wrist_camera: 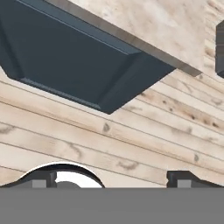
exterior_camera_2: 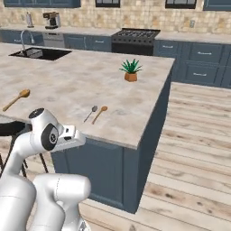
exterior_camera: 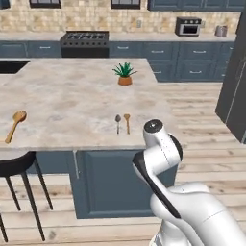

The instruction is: Pick up the metallic utensils from the counter and place them in the open drawer. Make sure not to pick up any wooden utensils.

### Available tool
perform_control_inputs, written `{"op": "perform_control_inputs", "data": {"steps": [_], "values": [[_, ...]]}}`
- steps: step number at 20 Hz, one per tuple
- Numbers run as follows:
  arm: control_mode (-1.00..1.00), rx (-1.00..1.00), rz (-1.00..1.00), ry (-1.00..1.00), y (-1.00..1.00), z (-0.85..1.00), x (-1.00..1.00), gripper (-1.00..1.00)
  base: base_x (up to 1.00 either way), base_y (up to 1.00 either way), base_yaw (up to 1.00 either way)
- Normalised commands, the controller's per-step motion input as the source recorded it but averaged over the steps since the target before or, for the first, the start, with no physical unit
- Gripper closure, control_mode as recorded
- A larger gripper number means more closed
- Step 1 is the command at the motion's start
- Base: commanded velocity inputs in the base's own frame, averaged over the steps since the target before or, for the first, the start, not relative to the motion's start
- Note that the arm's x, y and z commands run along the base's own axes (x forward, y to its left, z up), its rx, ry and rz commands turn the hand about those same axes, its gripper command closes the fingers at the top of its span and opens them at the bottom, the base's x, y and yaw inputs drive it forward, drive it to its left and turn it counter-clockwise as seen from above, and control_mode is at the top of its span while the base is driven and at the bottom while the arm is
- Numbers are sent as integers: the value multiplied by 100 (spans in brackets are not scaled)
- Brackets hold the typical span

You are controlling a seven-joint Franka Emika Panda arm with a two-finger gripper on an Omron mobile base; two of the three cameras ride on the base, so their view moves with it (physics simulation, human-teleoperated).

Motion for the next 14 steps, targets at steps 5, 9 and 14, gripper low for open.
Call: {"op": "perform_control_inputs", "data": {"steps": [5,9,14], "values": [[100,0,0,0,0,0,0,-100,0,18,-35],[100,0,0,0,0,0,0,-100,0,64,-33],[100,0,0,0,0,0,0,-100,0,83,-33]]}}
